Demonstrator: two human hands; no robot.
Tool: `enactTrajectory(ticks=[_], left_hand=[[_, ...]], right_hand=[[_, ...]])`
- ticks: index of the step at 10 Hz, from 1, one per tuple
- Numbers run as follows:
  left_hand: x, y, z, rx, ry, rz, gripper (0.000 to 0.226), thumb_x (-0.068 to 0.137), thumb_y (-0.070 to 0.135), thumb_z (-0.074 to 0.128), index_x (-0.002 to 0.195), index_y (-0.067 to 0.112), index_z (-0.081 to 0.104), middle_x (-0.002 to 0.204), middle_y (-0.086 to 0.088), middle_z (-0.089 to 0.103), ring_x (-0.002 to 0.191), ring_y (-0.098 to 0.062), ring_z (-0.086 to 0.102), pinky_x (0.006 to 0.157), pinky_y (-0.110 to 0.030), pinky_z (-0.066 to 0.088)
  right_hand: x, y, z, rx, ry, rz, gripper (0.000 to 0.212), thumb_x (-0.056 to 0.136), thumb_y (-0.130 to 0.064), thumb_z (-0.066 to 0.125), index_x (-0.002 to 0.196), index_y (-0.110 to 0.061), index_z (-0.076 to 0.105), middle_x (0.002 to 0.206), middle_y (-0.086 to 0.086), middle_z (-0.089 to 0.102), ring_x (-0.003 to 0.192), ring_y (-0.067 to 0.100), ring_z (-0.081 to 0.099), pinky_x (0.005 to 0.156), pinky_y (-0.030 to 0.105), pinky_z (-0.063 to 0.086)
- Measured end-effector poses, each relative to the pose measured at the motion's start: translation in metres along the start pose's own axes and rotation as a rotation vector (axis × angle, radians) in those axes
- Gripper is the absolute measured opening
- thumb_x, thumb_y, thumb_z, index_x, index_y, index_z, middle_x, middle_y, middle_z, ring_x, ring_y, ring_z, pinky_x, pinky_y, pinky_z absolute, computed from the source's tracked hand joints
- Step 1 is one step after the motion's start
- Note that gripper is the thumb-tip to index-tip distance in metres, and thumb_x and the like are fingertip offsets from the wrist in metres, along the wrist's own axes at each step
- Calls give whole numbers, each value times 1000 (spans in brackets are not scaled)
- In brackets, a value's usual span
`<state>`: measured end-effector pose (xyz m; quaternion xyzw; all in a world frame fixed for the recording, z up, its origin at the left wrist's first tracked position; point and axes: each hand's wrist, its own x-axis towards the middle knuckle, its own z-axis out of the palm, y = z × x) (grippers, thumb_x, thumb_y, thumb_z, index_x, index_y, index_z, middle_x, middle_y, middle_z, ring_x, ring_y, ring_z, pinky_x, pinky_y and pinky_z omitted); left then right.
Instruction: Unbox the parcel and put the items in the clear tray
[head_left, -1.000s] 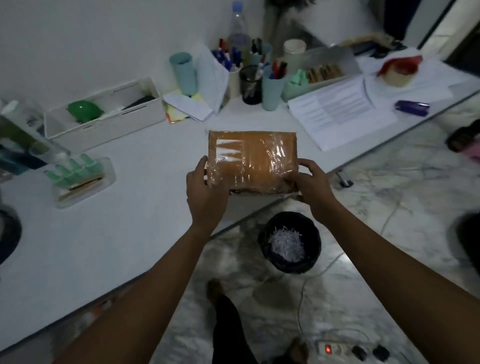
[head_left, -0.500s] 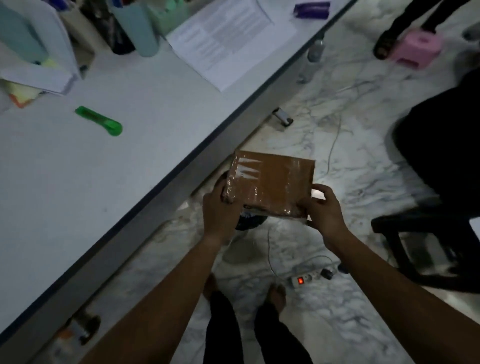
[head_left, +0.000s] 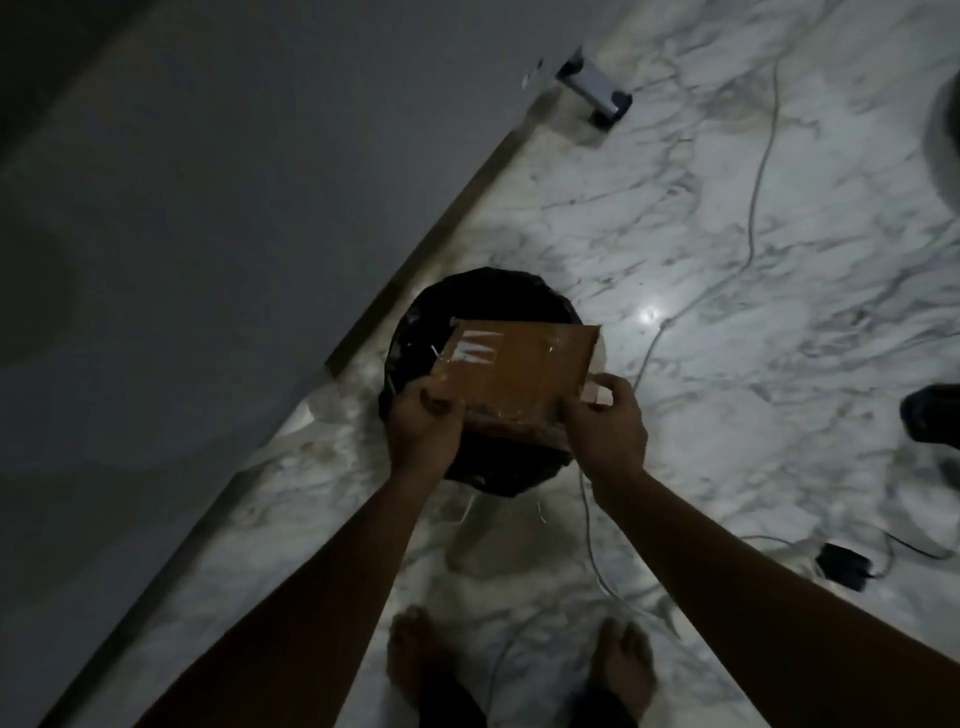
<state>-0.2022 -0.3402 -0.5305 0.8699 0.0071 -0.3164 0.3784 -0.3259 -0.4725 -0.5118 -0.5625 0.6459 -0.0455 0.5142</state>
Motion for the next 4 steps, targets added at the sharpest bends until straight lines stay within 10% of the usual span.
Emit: enactTrajectory(ticks=[4], left_hand=[[47,-28,7,334,-171,183,34,93,27,62,124,13,64,127,-8,62,116,-26,59,97,-38,50]], right_hand=[[30,24,52,-331,-111,-165,57,82,-45,64,131,-20,50,117,6,64,104,29,62,86,40,53]])
